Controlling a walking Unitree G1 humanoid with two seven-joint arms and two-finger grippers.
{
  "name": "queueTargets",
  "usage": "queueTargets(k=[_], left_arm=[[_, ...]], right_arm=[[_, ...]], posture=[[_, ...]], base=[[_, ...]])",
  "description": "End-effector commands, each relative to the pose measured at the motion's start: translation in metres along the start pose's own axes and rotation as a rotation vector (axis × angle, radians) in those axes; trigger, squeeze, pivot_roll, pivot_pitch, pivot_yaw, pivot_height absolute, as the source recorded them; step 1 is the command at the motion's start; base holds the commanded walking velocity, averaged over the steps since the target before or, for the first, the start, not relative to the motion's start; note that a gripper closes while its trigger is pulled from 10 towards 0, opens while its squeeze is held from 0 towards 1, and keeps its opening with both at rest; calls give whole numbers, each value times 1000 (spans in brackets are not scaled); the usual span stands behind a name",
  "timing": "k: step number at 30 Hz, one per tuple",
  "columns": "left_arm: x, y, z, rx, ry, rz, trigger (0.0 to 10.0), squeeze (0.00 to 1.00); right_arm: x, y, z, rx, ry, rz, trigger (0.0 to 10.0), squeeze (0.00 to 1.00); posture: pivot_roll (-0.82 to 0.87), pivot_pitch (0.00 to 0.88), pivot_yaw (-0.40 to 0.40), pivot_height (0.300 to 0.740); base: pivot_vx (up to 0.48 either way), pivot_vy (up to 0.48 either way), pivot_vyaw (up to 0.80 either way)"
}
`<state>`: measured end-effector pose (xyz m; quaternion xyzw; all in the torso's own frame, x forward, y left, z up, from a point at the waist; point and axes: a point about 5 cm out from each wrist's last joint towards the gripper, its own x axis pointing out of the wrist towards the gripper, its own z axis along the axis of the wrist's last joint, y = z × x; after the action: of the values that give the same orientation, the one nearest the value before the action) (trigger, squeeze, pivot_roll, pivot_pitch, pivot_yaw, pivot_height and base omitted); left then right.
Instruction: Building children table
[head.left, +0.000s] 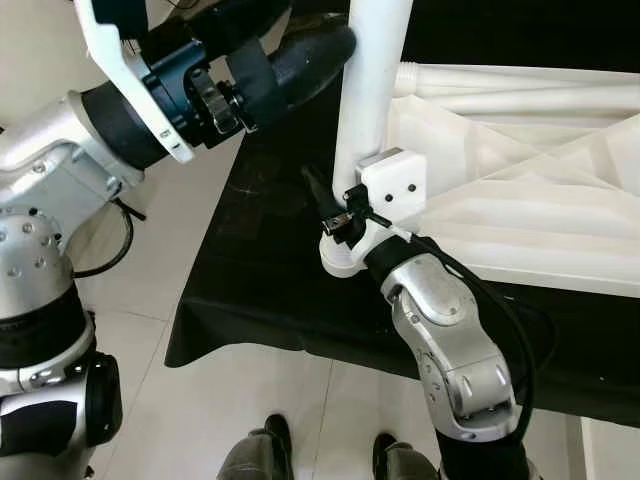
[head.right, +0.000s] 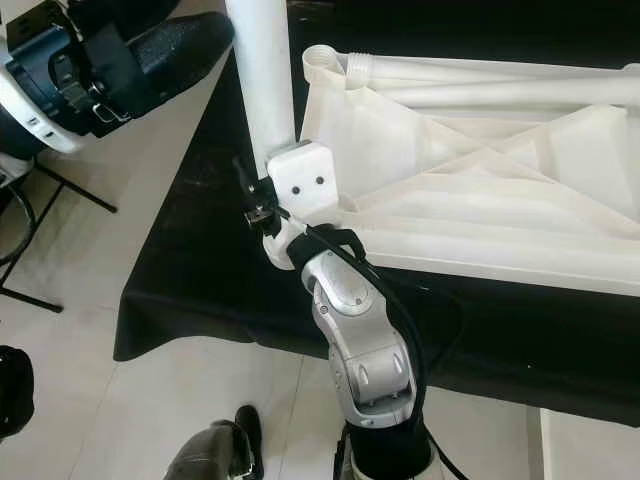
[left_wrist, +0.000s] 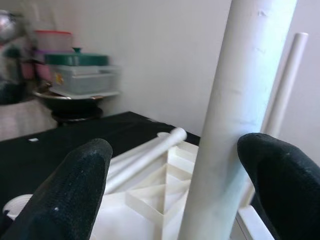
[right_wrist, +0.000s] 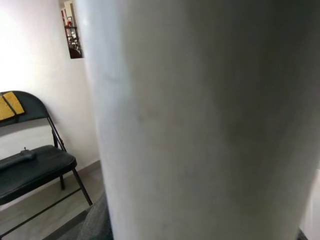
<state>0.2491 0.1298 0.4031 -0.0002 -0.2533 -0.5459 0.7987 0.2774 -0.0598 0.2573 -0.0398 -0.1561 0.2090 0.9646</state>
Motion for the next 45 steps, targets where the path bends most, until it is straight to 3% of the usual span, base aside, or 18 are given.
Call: queueTargets(k=[1,5,8,12,18,19,20,21,30,40,42,43,44,45], left_arm=[[6,-4,0,20,41,-58,10000,0],[17,-3,1,28,81,-137,10000,0],[26,-1,-4,101,160,-199,10000,0],[29,1,-5,123,181,-206,10000,0],[46,25,-12,266,245,-111,10000,0],[49,30,-13,280,240,-82,4471,0],[52,32,-14,287,233,-65,4471,0],[55,34,-15,294,223,-52,0,0],[64,26,-27,246,186,-95,0,0],[71,32,-25,135,65,2,0,0],[72,32,-25,121,56,7,3412,0],[72,32,-25,121,56,7,3412,0],[72,32,-26,120,61,7,10000,0],[72,32,-26,120,61,7,10000,0]], right_arm=[[-6,7,-53,79,256,11,10000,0],[-4,8,-50,80,241,17,10000,0],[-3,11,-47,82,228,29,10000,0],[-2,12,-46,82,225,32,10000,0],[0,17,-42,87,211,49,10000,0],[0,17,-42,88,208,51,10000,0],[0,17,-41,88,206,51,10000,0],[0,17,-41,88,204,52,10000,0],[2,14,-41,81,202,52,10000,0],[3,13,-41,74,204,58,10000,0],[3,12,-41,73,204,59,10000,0],[3,12,-41,73,204,59,10000,0],[3,12,-41,72,205,59,10000,0],[3,12,-41,72,205,59,10000,0]], posture=[[88,327,73,740],[89,323,77,740],[91,320,78,740],[91,320,78,740],[89,317,82,740],[89,317,82,740],[89,317,82,740],[88,318,80,740],[80,320,74,740],[71,321,61,740],[71,321,61,740],[71,321,61,740],[69,322,62,740],[69,322,62,740]], base=[[0,0,0],[0,0,0],[0,0,0],[0,0,0],[0,0,0],[0,0,0],[0,0,0],[0,0,0],[0,0,0],[0,0,0],[0,0,0],[0,0,0],[0,0,0],[0,0,0]])
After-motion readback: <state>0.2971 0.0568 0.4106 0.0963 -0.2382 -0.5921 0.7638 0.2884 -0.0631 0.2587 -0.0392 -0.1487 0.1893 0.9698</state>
